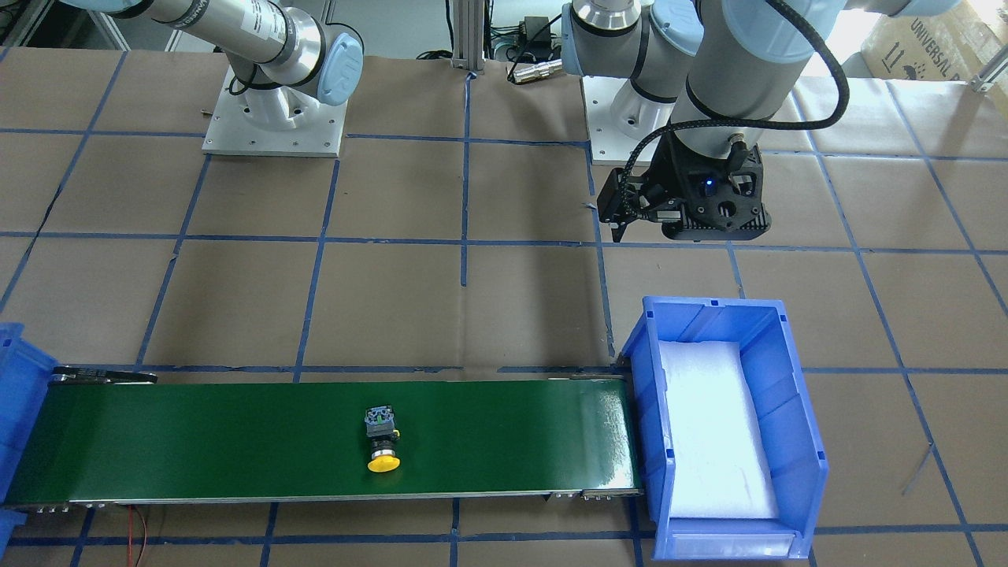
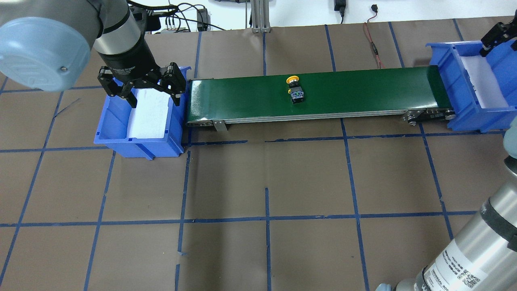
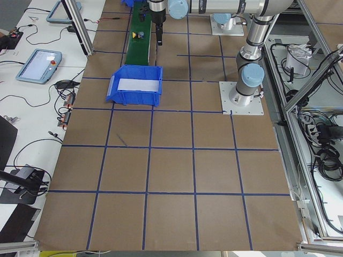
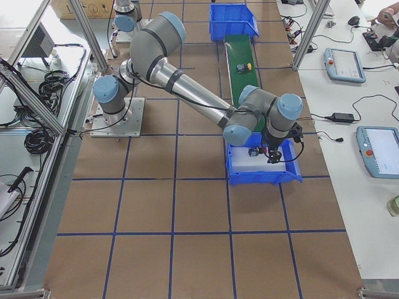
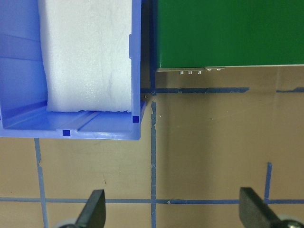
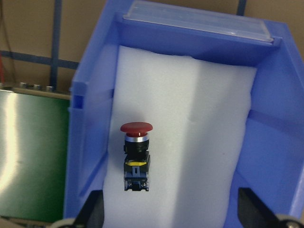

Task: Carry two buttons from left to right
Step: 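Release the red button in the bin and raise the right gripper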

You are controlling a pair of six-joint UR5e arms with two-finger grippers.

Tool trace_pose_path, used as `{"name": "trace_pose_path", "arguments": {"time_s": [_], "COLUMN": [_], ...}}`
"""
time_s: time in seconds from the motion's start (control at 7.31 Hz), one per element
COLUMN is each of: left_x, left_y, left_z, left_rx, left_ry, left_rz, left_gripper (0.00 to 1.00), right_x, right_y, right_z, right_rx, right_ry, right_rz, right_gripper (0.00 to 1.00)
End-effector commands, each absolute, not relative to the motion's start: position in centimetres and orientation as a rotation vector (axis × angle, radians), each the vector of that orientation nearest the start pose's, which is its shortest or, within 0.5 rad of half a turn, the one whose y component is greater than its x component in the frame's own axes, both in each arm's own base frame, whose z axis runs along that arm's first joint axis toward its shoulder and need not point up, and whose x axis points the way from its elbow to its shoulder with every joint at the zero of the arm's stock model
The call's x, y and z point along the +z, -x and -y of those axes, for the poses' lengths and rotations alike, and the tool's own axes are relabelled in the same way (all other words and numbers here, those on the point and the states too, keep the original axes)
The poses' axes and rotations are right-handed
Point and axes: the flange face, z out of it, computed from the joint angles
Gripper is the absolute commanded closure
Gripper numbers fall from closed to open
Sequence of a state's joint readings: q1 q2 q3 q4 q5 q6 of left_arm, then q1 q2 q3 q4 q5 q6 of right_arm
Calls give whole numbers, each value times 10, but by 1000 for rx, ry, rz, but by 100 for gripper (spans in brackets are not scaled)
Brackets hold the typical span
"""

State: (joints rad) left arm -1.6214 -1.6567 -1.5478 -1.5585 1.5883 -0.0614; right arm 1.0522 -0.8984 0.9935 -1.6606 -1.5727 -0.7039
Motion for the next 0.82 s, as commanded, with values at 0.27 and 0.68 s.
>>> {"name": "trace_pose_path", "arguments": {"time_s": [0.27, 0.68], "left_x": [457, 457], "left_y": [158, 158], "left_z": [515, 515], "left_rx": [77, 77], "left_ry": [16, 16], "left_rz": [-3119, -3121], "left_gripper": [0, 0], "right_x": [419, 406], "right_y": [83, -14], "right_z": [734, 732], "right_rx": [59, 121], "right_ry": [439, 364], "right_rz": [-3106, -3094], "right_gripper": [0, 0]}}
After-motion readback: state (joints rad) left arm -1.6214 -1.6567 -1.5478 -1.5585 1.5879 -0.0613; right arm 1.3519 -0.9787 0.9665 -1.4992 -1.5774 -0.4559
